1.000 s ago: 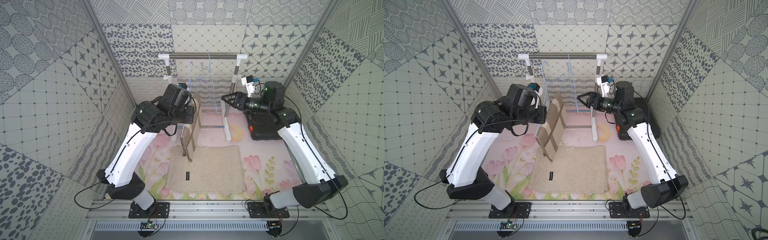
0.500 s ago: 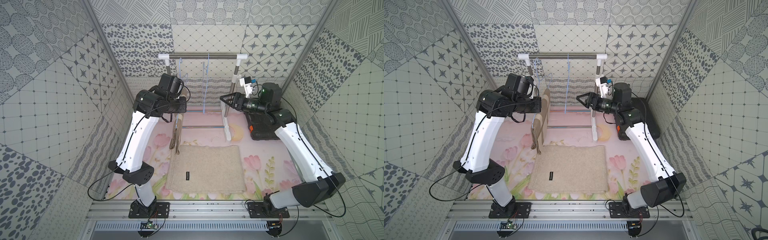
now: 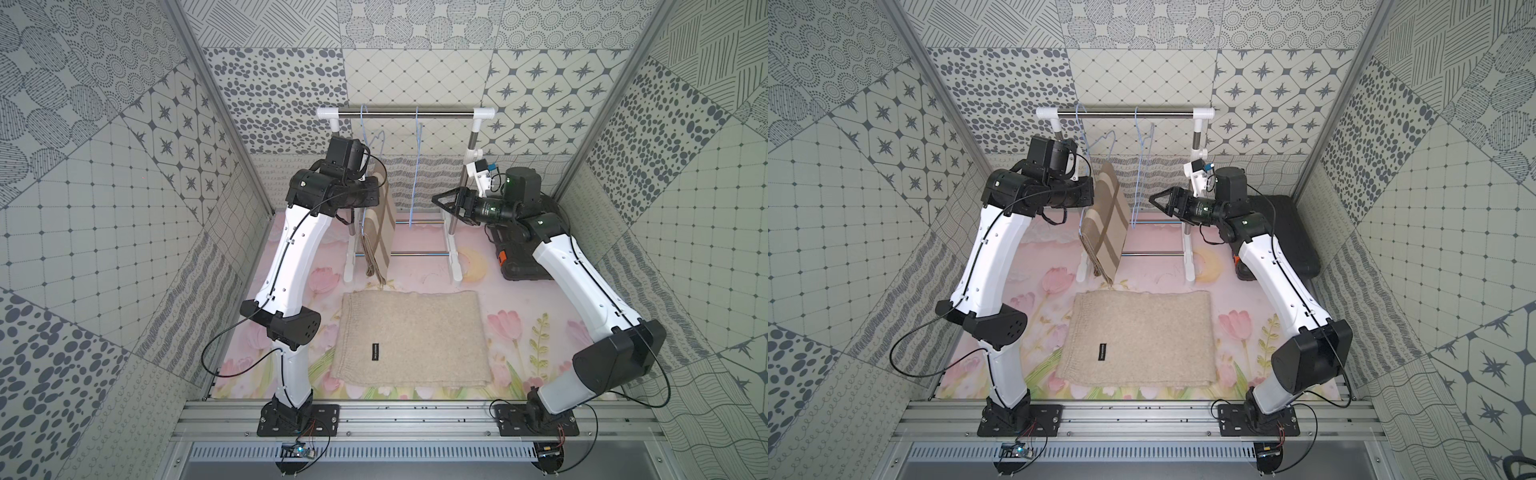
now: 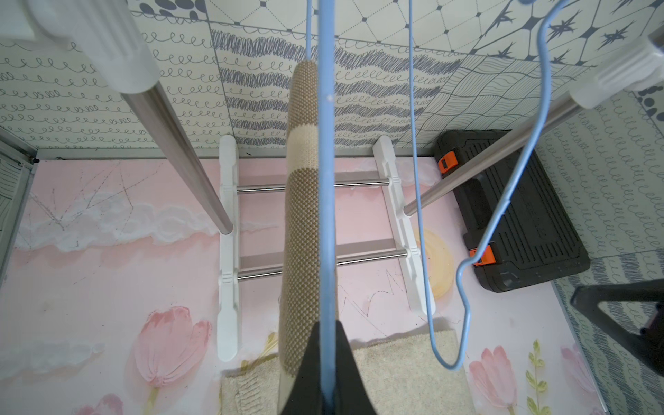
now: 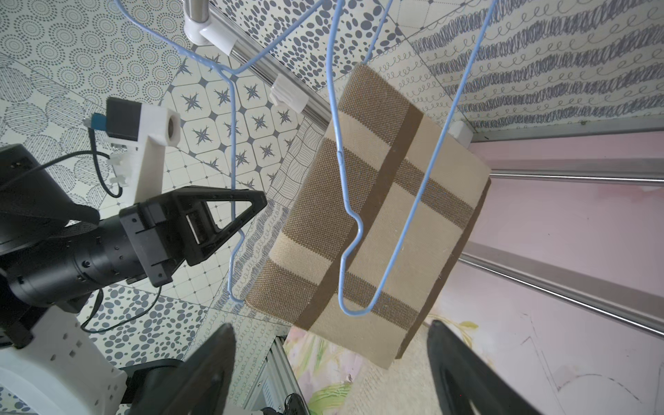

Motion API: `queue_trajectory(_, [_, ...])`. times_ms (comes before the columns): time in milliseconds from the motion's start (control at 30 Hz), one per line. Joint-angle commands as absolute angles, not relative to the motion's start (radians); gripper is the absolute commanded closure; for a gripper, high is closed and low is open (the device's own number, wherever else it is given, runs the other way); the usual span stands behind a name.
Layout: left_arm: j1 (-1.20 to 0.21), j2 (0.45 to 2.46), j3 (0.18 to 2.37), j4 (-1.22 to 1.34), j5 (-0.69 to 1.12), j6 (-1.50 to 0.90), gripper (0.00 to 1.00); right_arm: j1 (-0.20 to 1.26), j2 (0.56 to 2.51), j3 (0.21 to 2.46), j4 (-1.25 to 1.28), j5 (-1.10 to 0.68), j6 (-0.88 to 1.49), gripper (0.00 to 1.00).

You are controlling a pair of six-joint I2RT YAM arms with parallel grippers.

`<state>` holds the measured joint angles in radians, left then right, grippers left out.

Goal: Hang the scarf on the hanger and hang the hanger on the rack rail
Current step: Place the hanger at the clothesline.

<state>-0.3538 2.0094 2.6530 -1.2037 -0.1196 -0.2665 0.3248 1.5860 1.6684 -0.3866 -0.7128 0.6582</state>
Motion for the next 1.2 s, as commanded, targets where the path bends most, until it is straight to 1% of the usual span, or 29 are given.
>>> queue_trajectory(0, [-0.344, 2.054, 2.668, -1.041, -0.067, -0.244, 1.00, 0.322, 1.600, 1.706, -0.323, -0.728, 0.650, 0.15])
queue_trajectory(233, [-0.344, 2.068, 2.658, -1.050, -0.062, -0.247, 1.00, 0.322, 1.612, 1.711, -0.320, -0.729, 0.652, 0.15])
queue_trajectory(333, [-0.344, 2.039, 2.601, -1.035, -0.068, -0.231, 1.00, 0.322, 1.613, 1.709, -0.315, -0.738, 0.649, 0.24])
queue_trajectory(367, [-0.342, 2.035, 2.594, -1.023, -0.074, -0.228, 1.00, 0.322, 1.614, 1.709, -0.314, -0.738, 0.649, 0.24])
queue_trajectory(533, [-0.331, 2.103, 2.712, -1.067, -0.046, -0.245, 1.00, 0.322, 1.615, 1.712, -0.311, -0.733, 0.659, 0.22])
queue_trajectory(633, [-0.331, 2.087, 2.666, -1.089, -0.054, -0.260, 0.99, 0.322, 1.607, 1.705, -0.311, -0.733, 0.661, 0.19])
queue_trajectory(667, [-0.333, 2.056, 2.615, -1.069, -0.050, -0.262, 0.82, 0.322, 1.604, 1.701, -0.311, -0.733, 0.661, 0.18])
queue_trajectory(700, [-0.336, 2.021, 2.556, -1.042, -0.052, -0.266, 0.60, 0.322, 1.601, 1.697, -0.310, -0.733, 0.660, 0.18])
queue_trajectory(767, [-0.346, 1.932, 2.418, -0.953, -0.055, -0.266, 0.41, 0.322, 1.594, 1.688, -0.310, -0.734, 0.660, 0.15])
queue_trajectory(833, [-0.353, 1.867, 2.364, -0.913, -0.042, -0.270, 0.30, 0.322, 1.583, 1.684, -0.311, -0.732, 0.657, 0.15])
queue_trajectory(900, [-0.375, 1.816, 2.336, -0.892, -0.029, -0.250, 0.28, 0.319, 1.569, 1.678, -0.311, -0.732, 0.655, 0.14])
queue_trajectory(1033, [-0.442, 1.685, 2.239, -0.812, 0.004, -0.190, 0.29, 0.298, 1.535, 1.651, -0.313, -0.737, 0.656, 0.14])
queue_trajectory(1167, [-0.530, 1.590, 2.095, -0.634, 0.028, -0.099, 0.30, 0.280, 1.505, 1.619, -0.312, -0.749, 0.655, 0.14])
